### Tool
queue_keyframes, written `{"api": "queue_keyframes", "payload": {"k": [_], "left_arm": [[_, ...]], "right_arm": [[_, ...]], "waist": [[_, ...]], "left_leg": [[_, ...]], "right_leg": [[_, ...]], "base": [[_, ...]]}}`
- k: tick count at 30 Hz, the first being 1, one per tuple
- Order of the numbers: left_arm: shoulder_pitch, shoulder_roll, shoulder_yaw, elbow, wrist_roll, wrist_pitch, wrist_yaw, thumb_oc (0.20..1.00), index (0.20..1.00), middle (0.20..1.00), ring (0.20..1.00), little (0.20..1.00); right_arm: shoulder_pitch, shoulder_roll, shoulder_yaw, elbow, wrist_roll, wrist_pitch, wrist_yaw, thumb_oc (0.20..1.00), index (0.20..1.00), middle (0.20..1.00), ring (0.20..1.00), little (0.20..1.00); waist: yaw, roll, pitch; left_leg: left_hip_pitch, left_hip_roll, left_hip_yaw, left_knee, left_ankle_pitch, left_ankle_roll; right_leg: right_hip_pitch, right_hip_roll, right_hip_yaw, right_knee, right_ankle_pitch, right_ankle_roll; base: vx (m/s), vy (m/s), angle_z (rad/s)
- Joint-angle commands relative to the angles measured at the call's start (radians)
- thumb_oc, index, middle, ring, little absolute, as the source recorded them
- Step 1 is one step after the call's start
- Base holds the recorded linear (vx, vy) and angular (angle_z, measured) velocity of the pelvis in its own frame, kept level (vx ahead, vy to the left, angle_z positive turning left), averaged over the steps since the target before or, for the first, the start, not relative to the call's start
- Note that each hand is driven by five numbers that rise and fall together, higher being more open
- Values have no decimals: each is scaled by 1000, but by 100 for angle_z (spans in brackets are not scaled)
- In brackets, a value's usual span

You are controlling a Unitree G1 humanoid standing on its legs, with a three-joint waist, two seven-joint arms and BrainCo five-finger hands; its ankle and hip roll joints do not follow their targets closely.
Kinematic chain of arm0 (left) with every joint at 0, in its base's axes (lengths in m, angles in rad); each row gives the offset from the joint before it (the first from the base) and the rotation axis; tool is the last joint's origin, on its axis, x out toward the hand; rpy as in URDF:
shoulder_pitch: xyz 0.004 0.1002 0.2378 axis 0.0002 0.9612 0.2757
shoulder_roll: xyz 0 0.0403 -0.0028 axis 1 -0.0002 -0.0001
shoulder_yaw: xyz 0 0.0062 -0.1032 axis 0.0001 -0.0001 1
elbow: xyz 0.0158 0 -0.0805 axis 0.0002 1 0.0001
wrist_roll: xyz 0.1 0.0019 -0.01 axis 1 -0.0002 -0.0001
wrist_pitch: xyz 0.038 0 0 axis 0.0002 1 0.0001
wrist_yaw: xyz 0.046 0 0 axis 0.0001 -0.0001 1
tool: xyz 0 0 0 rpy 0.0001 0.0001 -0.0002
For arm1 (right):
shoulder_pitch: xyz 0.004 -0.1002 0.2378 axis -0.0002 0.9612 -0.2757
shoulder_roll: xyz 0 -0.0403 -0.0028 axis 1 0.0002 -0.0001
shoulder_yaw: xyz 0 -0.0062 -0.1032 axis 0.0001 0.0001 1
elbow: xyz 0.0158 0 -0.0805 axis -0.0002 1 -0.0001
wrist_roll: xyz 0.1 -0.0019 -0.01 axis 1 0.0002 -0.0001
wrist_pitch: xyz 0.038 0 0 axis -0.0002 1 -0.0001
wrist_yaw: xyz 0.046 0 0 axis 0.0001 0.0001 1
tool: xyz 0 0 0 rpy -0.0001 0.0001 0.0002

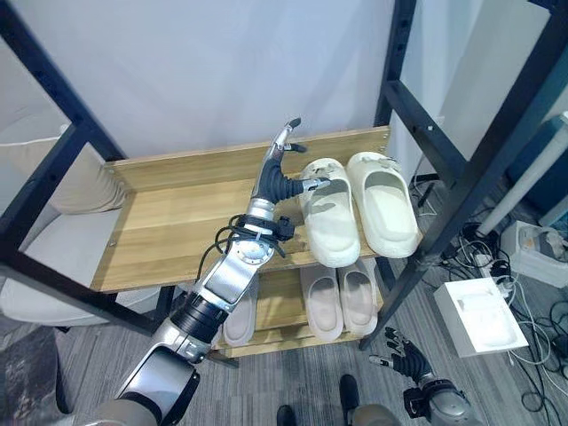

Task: Arrange the slippers neatly on the shoe rack.

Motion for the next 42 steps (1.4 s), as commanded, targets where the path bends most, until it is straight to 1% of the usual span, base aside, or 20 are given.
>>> {"api": "queue_keyframes", "payload": {"k": [1, 4, 5, 6, 7, 9, 10, 13, 16, 19, 21, 25, 27, 28, 29, 31, 33, 35, 38, 42], "left_arm": [[-35, 32, 66, -51, -31, -92, -19, 1000, 1000, 1000, 1000, 1000], [-1, 34, 93, -92, -87, -112, -22, 1000, 1000, 1000, 1000, 1000], [50, 28, 127, -145, -201, -149, -36, 1000, 1000, 1000, 1000, 1000], [50, 28, 127, -145, -201, -149, -36, 1000, 1000, 1000, 1000, 1000], [93, 17, 144, -184, -317, -179, -70, 1000, 1000, 1000, 1000, 1000], [164, 27, 162, -279, -407, -203, -135, 1000, 1000, 1000, 1000, 1000], [214, 18, 168, -348, -563, -217, -205, 1000, 1000, 1000, 1000, 1000], [254, -4, 162, -439, -727, -209, -288, 1000, 1000, 1000, 1000, 1000], [288, -12, 73, -572, -948, -151, -466, 1000, 1000, 1000, 1000, 1000], [307, -9, 2, -607, -1027, -107, -534, 1000, 1000, 1000, 1000, 1000], [328, 28, -79, -613, -1024, -73, -591, 1000, 1000, 1000, 1000, 1000], [374, 62, -201, -471, -953, -29, -627, 1000, 1000, 1000, 1000, 1000], [382, 97, -279, -320, -789, -29, -643, 1000, 1000, 1000, 1000, 1000], [381, 94, -282, -315, -787, -32, -644, 1000, 1000, 1000, 1000, 1000], [385, 104, -326, -182, -622, -53, -628, 1000, 1000, 1000, 1000, 1000], [381, 100, -349, -137, -583, -49, -627, 1000, 1000, 1000, 1000, 1000], [394, 91, -371, 4, -469, -52, -590, 1000, 1000, 1000, 1000, 1000], [408, 79, -363, 70, -418, -66, -561, 1000, 1000, 1000, 1000, 1000], [478, 36, -322, 278, -313, -62, -502, 1000, 1000, 1000, 1000, 1000], [510, 32, -281, 343, -270, -67, -469, 1000, 1000, 1000, 1000, 1000]], "right_arm": [[-45, 35, -33, -7, 33, -49, -17, 1000, 1000, 1000, 1000, 1000], [-48, 42, -31, -1, 38, -48, -17, 1000, 1000, 1000, 1000, 1000], [-49, 42, -35, 3, 45, -48, -17, 1000, 1000, 1000, 1000, 1000], [-49, 42, -34, 3, 45, -48, -17, 1000, 1000, 1000, 1000, 1000], [-51, 42, -41, 8, 51, -47, -16, 1000, 1000, 1000, 1000, 1000], [-50, 48, -38, 32, 65, -49, -8, 1000, 1000, 1000, 1000, 1000], [-57, 48, -38, 59, 73, -47, -1, 1000, 1000, 1000, 1000, 1000], [-67, 58, -32, 92, 72, -41, 7, 1000, 1000, 1000, 1000, 1000], [-100, 74, -14, 173, 79, -37, 33, 1000, 1000, 1000, 1000, 1000], [-125, 86, 5, 205, 70, -38, 44, 1000, 1000, 1000, 1000, 1000], [-160, 108, 27, 251, 61, -43, 46, 1000, 1000, 1000, 1000, 1000], [-198, 113, 49, 268, 50, -48, 47, 1000, 1000, 1000, 1000, 1000], [-213, 121, 65, 274, 49, -54, 45, 1000, 1000, 1000, 1000, 1000], [-213, 121, 65, 274, 49, -54, 45, 1000, 1000, 1000, 1000, 1000], [-214, 127, 78, 275, 50, -60, 43, 1000, 1000, 1000, 1000, 1000], [-215, 121, 78, 265, 52, -58, 41, 1000, 1000, 1000, 1000, 1000], [-194, 108, 91, 224, 51, -60, 37, 1000, 1000, 1000, 1000, 1000], [-179, 100, 93, 204, 51, -62, 34, 1000, 1000, 1000, 1000, 1000], [-130, 81, 88, 150, 60, -59, 32, 1000, 1000, 1000, 1000, 1000], [-88, 63, 79, 102, 62, -56, 32, 1000, 1000, 1000, 1000, 1000]], "waist": [[17, -32, 11], [26, -35, 10], [36, -38, 9], [36, -38, 9], [44, -41, 10], [56, -45, 10], [70, -50, 12], [84, -55, 12], [104, -60, 11], [116, -62, 10], [128, -63, 9], [133, -59, 12], [129, -56, 18], [130, -56, 18], [125, -56, 21], [122, -55, 22], [105, -55, 25], [101, -55, 25], [90, -56, 27], [84, -55, 27]], "left_leg": [[41, -10, -41, -7, -62, -30], [41, -11, -45, -7, -61, -30], [39, -11, -50, -7, -59, -30], [39, -11, -50, -7, -59, -30], [39, -12, -53, -7, -57, -30], [40, -12, -59, -7, -58, -31], [39, -13, -66, -7, -56, -31], [38, -14, -77, -7, -56, -31], [36, -15, -97, -7, -55, -32], [36, -17, -107, -7, -54, -31], [37, -19, -117, -7, -54, -29], [37, -18, -120, -7, -52, -28], [38, -18, -123, -7, -51, -26], [39, -18, -123, -7, -51, -26], [40, -17, -122, -7, -51, -26], [41, -17, -121, -7, -51, -25], [42, -15, -112, -7, -52, -24], [43, -15, -108, -7, -52, -24], [44, -12, -94, -7, -52, -22], [45, -12, -87, -7, -52, -22]], "right_leg": [[106, -14, -33, 2, -156, 69], [108, -15, -39, 2, -156, 67], [110, -16, -45, 2, -156, 67], [110, -16, -45, 2, -156, 67], [111, -17, -49, 2, -156, 66], [114, -16, -53, 2, -157, 65], [116, -17, -60, 2, -158, 64], [119, -18, -70, 2, -159, 63], [125, -20, -87, 2, -164, 62], [129, -20, -95, 2, -166, 61], [132, -20, -101, 2, -168, 60], [135, -20, -104, 2, -169, 59], [139, -19, -104, 2, -171, 59], [140, -19, -104, 2, -172, 59], [141, -19, -103, 2, -172, 61], [141, -19, -102, 2, -171, 61], [139, -19, -96, 2, -169, 63], [138, -19, -92, 2, -168, 64], [132, -20, -82, 2, -161, 65], [129, -21, -77, 2, -160, 67]], "base": [[-9, 3, 9], [-15, 1, 11], [-16, -6, 10], [-19, -4, 5], [-12, -1, 4], [-14, -3, 7], [-12, -11, 13], [-5, -8, 20], [-8, -10, 19], [0, 2, 14], [-11, 12, 9], [-10, 8, 9], [0, 0, 0], [0, 0, 0], [0, 0, 0], [-5, 7, 3], [-12, 13, 3], [-9, 11, -2], [-9, 5, -4], [-9, 10, -5]]}}
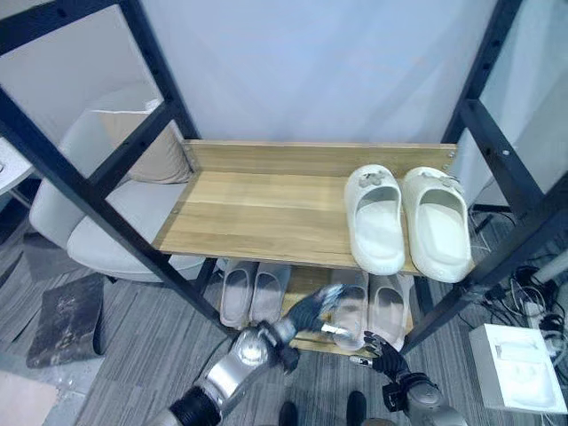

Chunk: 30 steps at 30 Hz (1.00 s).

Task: Arrange the slippers neatly on the shoe rack.

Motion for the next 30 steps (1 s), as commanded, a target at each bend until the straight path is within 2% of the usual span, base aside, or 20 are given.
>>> {"api": "queue_keyframes", "payload": {"k": [1, 5, 7, 13, 20, 24, 30], "left_arm": [[-11, 15, 40, -54, 34, -51, 50, 1000, 1000, 1000, 1000, 1000], [40, 55, 89, -82, 19, -52, 31, 1000, 1000, 1000, 1000, 1000], [44, 52, 93, -59, 28, -50, 27, 1000, 1000, 1000, 1000, 1000], [49, 7, 154, 40, 37, -50, 83, 1000, 1000, 1000, 1000, 1000], [62, -77, 280, 186, -59, -42, 178, 1000, 1000, 1000, 1000, 1000], [64, -101, 332, 242, -105, -42, 208, 1000, 1000, 1000, 1000, 1000], [58, -110, 361, 297, -91, -45, 227, 1000, 1000, 1000, 1000, 1000]], "right_arm": [[20, 1, 9, -129, 7, -38, -2, 1000, 1000, 1000, 1000, 1000], [134, -110, -76, -233, 44, -41, 47, 1000, 1000, 1000, 1000, 1000], [133, -116, -75, -221, 42, -40, 53, 1000, 1000, 1000, 1000, 1000], [112, -87, -80, -186, 35, -42, 41, 1000, 1000, 1000, 1000, 1000], [101, -49, -93, -133, 37, -41, 7, 1000, 1000, 1000, 1000, 1000], [91, -40, -92, -116, 39, -44, -4, 1000, 1000, 1000, 1000, 1000], [81, -41, -93, -95, 37, -45, -11, 1000, 1000, 1000, 1000, 1000]], "waist": [[6, -50, 23], [-7, -58, 18], [-7, -60, 14], [-4, -61, 11], [10, -66, 13], [15, -68, 14], [18, -68, 17]], "left_leg": [[33, -18, 15, -7, -64, -8], [32, -15, 24, -7, -66, -10], [33, -15, 24, -7, -66, -10], [32, -16, 25, -7, -67, -8], [32, -17, 20, -7, -62, -8], [32, -18, 20, -7, -61, -7], [31, -18, 21, -7, -60, -8]], "right_leg": [[75, -23, 18, 2, -133, 77], [70, -21, 28, 2, -130, 79], [71, -21, 28, 2, -129, 80], [69, -22, 30, 2, -128, 80], [73, -24, 22, 2, -128, 78], [72, -24, 22, 2, -128, 77], [72, -23, 23, 2, -129, 76]], "base": [[0, 0, 0], [-3, -3, -1], [2, -12, -15], [0, -1, -5], [0, 0, 0], [0, 0, 0], [0, 0, 0]]}}
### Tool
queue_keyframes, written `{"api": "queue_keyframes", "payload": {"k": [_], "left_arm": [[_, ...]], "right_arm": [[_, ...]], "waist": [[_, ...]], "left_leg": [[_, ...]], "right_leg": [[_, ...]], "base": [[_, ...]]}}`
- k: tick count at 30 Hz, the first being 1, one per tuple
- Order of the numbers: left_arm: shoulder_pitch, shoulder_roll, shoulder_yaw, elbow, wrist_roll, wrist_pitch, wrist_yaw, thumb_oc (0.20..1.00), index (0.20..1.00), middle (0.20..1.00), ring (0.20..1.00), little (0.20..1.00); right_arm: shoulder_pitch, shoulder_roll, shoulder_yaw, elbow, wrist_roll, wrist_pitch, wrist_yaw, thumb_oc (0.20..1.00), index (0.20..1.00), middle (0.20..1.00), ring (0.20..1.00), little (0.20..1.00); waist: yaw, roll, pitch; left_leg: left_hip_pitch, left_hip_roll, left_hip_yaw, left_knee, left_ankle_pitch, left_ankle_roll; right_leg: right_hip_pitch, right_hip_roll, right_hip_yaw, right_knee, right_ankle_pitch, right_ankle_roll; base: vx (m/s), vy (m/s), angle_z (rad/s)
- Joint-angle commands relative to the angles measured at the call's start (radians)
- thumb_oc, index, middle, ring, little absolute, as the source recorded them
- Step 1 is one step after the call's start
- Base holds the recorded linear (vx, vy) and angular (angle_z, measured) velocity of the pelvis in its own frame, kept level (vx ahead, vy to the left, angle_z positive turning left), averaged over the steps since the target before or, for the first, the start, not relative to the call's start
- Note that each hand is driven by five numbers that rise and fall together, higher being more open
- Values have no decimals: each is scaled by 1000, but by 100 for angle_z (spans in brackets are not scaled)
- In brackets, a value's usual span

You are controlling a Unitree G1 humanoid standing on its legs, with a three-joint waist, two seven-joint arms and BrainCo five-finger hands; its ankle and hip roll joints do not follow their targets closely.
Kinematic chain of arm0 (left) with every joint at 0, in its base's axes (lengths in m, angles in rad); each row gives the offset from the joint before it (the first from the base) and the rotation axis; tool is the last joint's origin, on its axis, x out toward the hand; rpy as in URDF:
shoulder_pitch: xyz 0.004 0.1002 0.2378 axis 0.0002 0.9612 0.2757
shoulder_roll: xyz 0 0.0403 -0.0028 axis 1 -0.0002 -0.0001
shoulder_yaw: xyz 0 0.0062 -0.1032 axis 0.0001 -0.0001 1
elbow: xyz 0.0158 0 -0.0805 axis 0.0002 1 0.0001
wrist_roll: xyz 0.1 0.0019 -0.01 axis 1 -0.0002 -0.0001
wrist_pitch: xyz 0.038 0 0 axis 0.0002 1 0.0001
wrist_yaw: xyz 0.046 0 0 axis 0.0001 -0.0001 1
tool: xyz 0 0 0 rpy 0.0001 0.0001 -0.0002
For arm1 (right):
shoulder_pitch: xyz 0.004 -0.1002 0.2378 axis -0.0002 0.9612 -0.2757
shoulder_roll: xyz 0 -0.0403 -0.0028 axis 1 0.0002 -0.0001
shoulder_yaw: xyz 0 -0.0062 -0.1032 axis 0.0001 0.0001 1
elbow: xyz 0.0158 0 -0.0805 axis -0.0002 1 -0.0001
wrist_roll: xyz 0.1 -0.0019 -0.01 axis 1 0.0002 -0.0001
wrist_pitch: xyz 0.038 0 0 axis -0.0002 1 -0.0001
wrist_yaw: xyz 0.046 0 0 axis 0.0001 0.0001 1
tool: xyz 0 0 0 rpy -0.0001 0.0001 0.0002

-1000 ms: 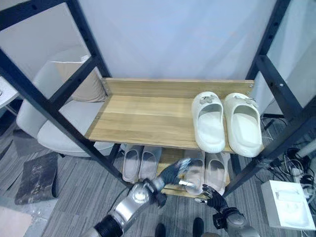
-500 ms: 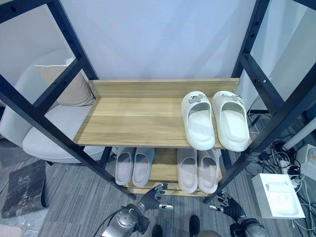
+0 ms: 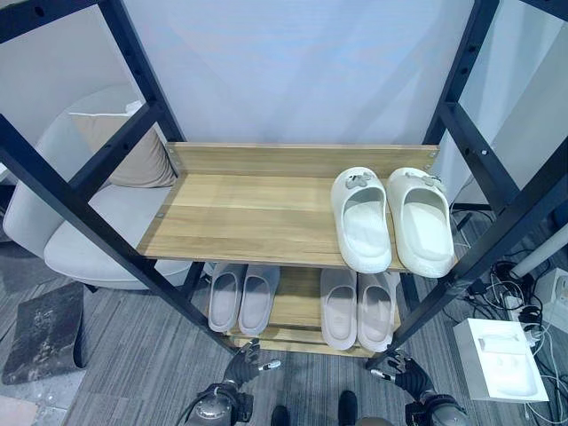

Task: Arrange the slippers neatly on the shoe rack.

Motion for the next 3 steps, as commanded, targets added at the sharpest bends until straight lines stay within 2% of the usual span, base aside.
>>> {"api": "queue_keyframes", "payload": {"k": [1, 3], "left_arm": [[-70, 1, 40, 37, -11, -34, 15, 1000, 1000, 1000, 1000, 1000], [-72, -1, 50, 48, -6, -34, 23, 1000, 1000, 1000, 1000, 1000]], "right_arm": [[-42, 13, -12, -17, 16, -43, -12, 1000, 1000, 1000, 1000, 1000], [-47, 16, -12, -8, 15, -42, -15, 1000, 1000, 1000, 1000, 1000]], "waist": [[15, -39, 26], [15, -39, 26]], "left_leg": [[26, -22, -2, -1, -53, -18], [26, -22, -1, -1, -52, -18]], "right_leg": [[75, -28, 2, 2, -132, 75], [75, -27, 2, 2, -133, 75]], "base": [[0, 0, 0], [0, 0, 0]]}}
